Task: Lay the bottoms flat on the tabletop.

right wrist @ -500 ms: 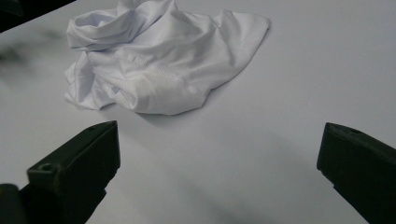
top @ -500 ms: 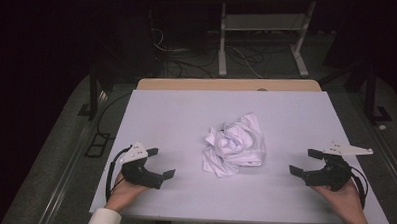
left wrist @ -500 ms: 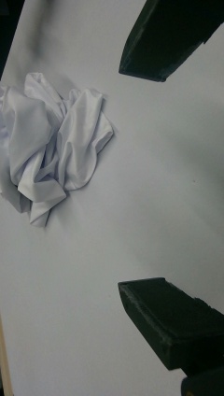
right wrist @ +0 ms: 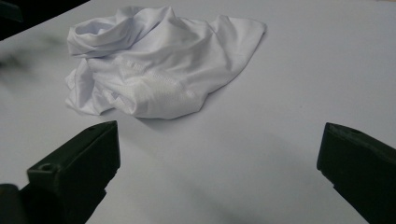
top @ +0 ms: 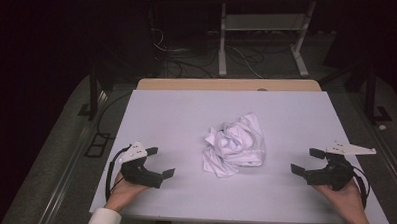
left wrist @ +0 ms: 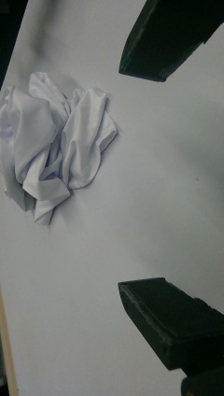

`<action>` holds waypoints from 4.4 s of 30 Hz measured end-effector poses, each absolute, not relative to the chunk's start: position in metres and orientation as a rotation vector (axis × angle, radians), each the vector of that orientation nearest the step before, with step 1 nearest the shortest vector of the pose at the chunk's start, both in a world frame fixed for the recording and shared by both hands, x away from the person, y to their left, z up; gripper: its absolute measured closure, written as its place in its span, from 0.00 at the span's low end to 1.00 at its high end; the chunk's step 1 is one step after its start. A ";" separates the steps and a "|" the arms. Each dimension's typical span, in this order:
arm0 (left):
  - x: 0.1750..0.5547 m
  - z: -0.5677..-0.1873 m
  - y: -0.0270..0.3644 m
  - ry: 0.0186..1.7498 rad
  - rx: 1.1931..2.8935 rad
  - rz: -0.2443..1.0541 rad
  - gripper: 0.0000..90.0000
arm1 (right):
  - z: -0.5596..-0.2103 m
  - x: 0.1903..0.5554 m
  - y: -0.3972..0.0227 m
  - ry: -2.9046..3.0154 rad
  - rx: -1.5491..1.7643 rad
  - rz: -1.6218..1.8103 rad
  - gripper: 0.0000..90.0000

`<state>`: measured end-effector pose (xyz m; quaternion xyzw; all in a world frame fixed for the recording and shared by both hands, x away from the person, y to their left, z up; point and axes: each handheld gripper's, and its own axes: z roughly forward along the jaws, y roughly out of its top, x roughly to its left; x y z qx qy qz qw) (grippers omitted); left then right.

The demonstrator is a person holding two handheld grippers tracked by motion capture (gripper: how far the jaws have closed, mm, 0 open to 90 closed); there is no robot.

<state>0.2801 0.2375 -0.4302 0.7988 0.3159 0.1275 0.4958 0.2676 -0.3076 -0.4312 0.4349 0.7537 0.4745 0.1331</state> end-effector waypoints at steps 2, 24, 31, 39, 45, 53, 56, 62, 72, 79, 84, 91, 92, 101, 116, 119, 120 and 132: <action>0.280 -0.430 0.237 0.765 1.929 0.308 0.00 | -0.429 0.267 -0.306 2.184 1.255 1.381 0.00; 0.285 -0.425 0.217 0.733 1.987 0.277 0.00 | -0.411 0.274 -0.289 2.223 1.192 1.367 0.00; 0.289 -0.419 0.214 0.721 2.000 0.272 0.00 | -0.404 0.281 -0.283 2.246 1.167 1.354 0.00; 0.297 -0.409 0.210 0.706 2.013 0.265 0.00 | -0.403 0.290 -0.282 2.255 1.178 1.352 0.00; 0.303 -0.404 0.205 0.690 2.007 0.222 0.00 | -0.404 0.298 -0.280 2.274 1.182 1.371 0.00; 0.312 -0.400 0.200 0.696 2.002 0.225 0.00 | -0.397 0.310 -0.279 2.282 1.176 1.358 0.00; 0.316 -0.399 0.197 0.699 2.002 0.228 0.00 | -0.393 0.314 -0.277 2.291 1.165 1.348 0.00; 0.326 -0.397 0.191 0.706 2.003 0.230 0.00 | -0.386 0.324 -0.271 2.304 1.149 1.336 0.00; 0.342 -0.402 0.181 0.728 2.021 0.216 0.00 | -0.382 0.341 -0.261 2.336 1.141 1.311 0.00; 0.351 -0.409 0.174 0.763 2.027 0.201 0.00 | -0.379 0.350 -0.251 2.347 1.120 1.308 0.00; 0.357 -0.415 0.171 0.777 2.022 0.189 0.00 | -0.378 0.356 -0.244 2.362 1.095 1.306 0.00; 0.359 -0.424 0.165 0.783 2.020 0.175 0.00 | -0.380 0.362 -0.235 2.372 1.074 1.332 0.00; 0.359 -0.425 0.164 0.782 2.022 0.174 0.00 | -0.381 0.363 -0.233 2.375 1.071 1.339 0.00; 0.359 -0.431 0.156 0.766 2.033 0.159 0.00 | -0.389 0.366 -0.215 2.417 1.030 1.352 0.00; 0.357 -0.439 0.141 0.720 2.051 0.137 0.00 | -0.404 0.359 -0.191 2.500 0.978 1.353 0.00; 0.356 -0.442 0.137 0.708 2.071 0.129 0.00 | -0.406 0.359 -0.188 2.506 0.977 1.356 0.00; 0.356 -0.442 0.135 0.701 2.075 0.126 0.00 | -0.407 0.359 -0.187 2.510 0.972 1.355 0.00; 0.351 -0.454 0.110 0.659 2.171 0.048 0.00 | -0.421 0.363 -0.168 2.566 0.966 1.309 0.00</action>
